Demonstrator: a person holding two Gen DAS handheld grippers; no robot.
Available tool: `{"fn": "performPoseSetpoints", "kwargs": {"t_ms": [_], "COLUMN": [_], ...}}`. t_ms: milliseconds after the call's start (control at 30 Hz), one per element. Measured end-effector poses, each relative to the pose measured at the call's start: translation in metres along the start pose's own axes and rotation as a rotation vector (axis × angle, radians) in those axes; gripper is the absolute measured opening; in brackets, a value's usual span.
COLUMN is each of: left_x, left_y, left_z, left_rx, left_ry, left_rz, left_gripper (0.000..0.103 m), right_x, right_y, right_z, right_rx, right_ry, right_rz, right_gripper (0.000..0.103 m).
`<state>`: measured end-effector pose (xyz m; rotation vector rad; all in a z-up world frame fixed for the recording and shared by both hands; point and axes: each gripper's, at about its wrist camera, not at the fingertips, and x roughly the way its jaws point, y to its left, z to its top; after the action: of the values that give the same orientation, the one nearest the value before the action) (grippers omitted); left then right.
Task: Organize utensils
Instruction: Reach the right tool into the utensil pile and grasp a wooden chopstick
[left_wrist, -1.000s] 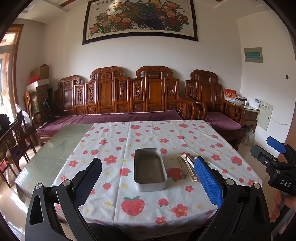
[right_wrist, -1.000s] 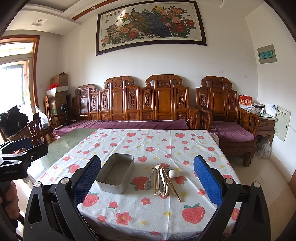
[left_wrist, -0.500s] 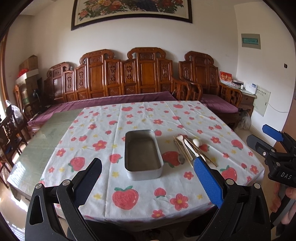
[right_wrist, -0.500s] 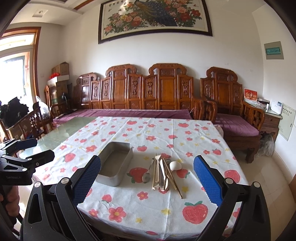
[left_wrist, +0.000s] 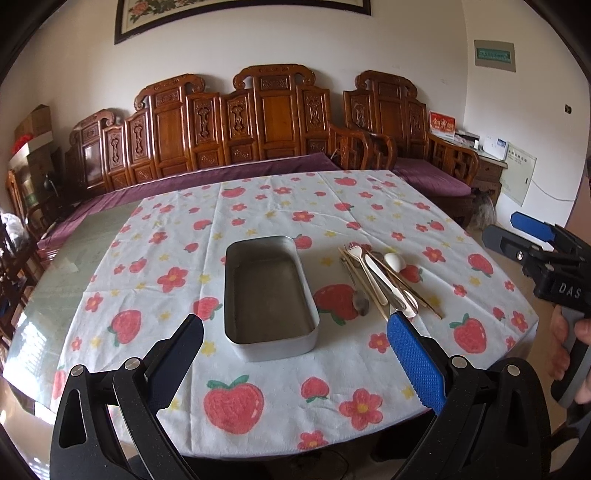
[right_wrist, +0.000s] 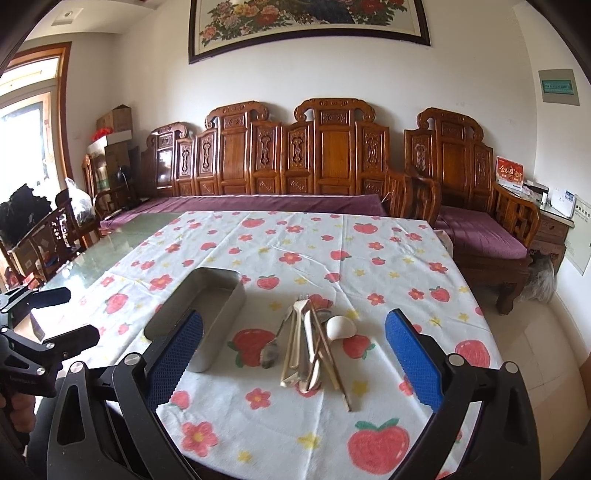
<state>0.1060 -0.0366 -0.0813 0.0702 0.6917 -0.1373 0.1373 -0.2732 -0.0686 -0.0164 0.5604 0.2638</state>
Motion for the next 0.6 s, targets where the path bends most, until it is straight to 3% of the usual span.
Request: {"fn": "performPoseSetpoints", "kwargs": {"t_ms": [167, 300, 600], "left_x": [0.025, 0.046, 0.084], "left_y": [-0.004, -0.01, -0.03], "left_z": [0.008, 0.01, 0.007], "left_rx": [0.005, 0.01, 0.034], "left_ry": [0.029, 0.059, 0.118], "left_rz": [-0.024, -0.044, -0.073], "left_gripper": [0.097, 0.097, 0.097], "right_x": [0.03, 0.057, 0.121], "right_y": [-0.024, -0.049, -0.082], "right_z": [0.002, -0.007, -0.054], "right_rx": [-0.03, -0.024, 0.015], "right_ry": [0.038, 0.095, 0.263], "right_rz": [-0.027, -0.051, -0.026], "right_gripper": [0.088, 0.075, 0.052]}}
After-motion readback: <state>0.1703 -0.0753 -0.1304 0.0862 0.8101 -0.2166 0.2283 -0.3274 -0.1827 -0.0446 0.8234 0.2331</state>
